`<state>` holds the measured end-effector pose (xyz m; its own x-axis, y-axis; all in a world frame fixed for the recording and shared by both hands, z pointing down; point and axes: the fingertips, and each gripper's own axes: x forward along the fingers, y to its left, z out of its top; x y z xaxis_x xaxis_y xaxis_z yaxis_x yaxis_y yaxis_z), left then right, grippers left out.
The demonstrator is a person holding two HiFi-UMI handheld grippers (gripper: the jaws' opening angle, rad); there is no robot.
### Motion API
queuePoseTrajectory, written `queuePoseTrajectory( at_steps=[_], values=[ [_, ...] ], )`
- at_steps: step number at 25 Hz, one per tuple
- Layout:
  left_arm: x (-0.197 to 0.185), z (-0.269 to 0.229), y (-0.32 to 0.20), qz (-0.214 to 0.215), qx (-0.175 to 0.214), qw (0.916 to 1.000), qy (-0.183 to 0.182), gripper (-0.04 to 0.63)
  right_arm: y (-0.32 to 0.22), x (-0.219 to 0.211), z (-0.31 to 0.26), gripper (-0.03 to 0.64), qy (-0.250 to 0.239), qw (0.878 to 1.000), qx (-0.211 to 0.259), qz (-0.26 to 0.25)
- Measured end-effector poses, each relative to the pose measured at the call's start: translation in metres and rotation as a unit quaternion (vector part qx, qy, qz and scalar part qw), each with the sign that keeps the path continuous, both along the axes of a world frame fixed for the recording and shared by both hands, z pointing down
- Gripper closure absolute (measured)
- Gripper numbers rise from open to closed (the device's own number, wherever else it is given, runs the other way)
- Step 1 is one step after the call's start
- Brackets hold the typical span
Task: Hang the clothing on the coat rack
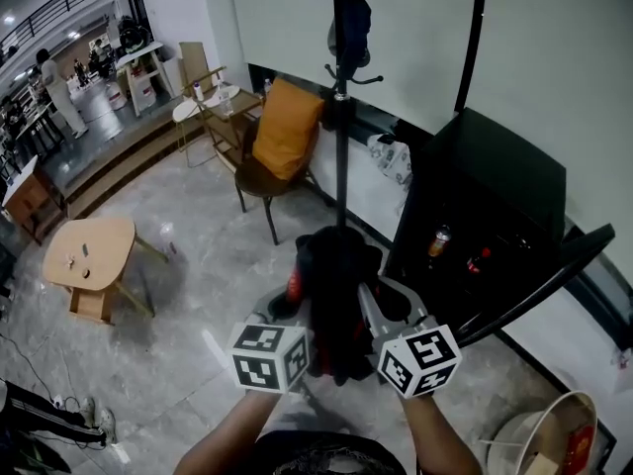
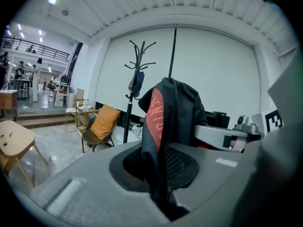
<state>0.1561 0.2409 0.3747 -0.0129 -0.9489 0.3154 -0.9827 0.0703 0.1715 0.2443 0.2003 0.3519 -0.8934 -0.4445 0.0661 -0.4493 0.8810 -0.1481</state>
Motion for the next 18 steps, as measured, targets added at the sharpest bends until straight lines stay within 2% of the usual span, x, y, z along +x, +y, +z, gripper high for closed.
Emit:
queuePoseTrajectory(
  at_steps=[9, 18],
  values=[
    [-0.045, -0.001, -0.055, 0.032, -0.002, 0.9994, 0.011, 0.569, -0.053, -0.045, -0.002, 0.581, 0.004, 0.999, -0.008, 0.031],
    [-0.108, -0.010, -0.096, 0.062, 0.008, 0.9979, 0.017, 0.569, -0.088, -0.106, -0.010, 0.581, 0.011, 0.998, -0.002, 0.059]
  ],
)
